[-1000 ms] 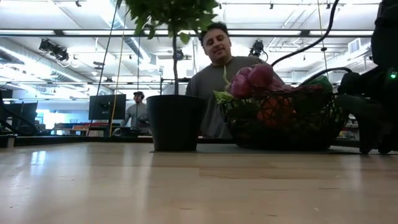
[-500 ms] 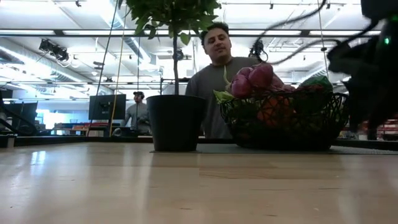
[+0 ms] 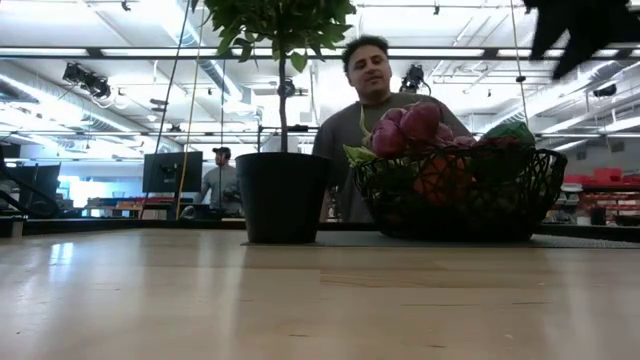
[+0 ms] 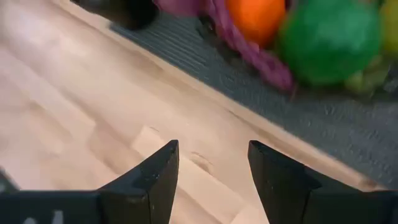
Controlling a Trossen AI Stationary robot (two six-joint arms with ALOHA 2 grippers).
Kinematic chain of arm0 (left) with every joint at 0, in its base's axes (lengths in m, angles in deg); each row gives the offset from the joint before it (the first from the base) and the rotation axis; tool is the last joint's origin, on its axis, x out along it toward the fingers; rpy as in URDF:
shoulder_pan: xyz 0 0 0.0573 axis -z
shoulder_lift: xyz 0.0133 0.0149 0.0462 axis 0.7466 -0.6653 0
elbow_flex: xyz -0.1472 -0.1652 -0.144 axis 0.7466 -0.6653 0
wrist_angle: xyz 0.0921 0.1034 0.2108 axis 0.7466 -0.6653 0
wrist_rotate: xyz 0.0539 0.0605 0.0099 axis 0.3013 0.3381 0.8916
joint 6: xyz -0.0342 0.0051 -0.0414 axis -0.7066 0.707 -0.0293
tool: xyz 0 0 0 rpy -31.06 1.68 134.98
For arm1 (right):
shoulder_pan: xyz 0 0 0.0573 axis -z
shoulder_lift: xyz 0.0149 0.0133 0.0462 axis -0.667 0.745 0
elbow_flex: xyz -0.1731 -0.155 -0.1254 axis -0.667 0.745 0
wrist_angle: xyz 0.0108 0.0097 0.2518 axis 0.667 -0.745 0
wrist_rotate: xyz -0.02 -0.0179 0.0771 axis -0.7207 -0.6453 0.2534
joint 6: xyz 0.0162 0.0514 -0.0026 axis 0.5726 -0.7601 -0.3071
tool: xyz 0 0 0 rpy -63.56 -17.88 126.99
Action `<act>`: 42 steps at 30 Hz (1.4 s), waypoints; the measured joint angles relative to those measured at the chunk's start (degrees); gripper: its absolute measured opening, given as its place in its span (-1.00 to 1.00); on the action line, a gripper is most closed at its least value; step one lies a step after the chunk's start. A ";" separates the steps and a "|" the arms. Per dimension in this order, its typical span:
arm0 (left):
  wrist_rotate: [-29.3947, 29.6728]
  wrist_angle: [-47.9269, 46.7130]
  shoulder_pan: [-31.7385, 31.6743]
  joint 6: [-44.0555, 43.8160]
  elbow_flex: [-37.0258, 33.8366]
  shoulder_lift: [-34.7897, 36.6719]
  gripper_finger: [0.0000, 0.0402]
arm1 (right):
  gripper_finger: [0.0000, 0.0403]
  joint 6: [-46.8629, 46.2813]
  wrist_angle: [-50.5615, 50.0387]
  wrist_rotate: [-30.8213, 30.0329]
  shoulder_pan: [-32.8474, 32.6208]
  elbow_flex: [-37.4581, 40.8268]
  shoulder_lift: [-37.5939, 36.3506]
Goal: Build produce basket
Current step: Return to Home Position
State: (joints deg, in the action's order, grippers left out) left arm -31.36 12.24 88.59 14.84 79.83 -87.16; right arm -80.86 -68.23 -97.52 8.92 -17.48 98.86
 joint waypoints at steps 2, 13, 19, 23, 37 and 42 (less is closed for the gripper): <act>0.18 -0.86 0.00 1.52 0.00 2.22 -0.48 | -0.02 3.75 -2.29 -0.60 0.62 -3.10 -1.41; -0.80 6.63 0.81 16.43 -9.26 21.62 -0.98 | -0.95 23.87 -0.68 -8.38 4.58 -4.42 -19.90; -3.29 34.06 0.81 27.01 -33.68 38.91 -0.99 | -0.97 40.36 21.51 -10.80 7.97 6.14 -34.42; -6.86 55.88 0.81 36.02 -49.42 50.47 -0.99 | -0.97 42.56 32.50 -9.09 12.18 16.46 -42.96; -1.57 51.69 11.05 44.52 -45.45 53.89 -1.00 | -0.99 49.45 46.86 12.19 34.41 30.74 -51.61; 6.42 52.48 19.30 44.98 -50.62 53.81 -1.00 | -0.99 51.35 50.25 21.13 41.87 34.16 -53.29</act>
State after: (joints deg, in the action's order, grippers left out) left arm -24.93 64.72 107.89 59.82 29.20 -33.35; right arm -29.51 -17.98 -76.39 50.79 16.68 45.56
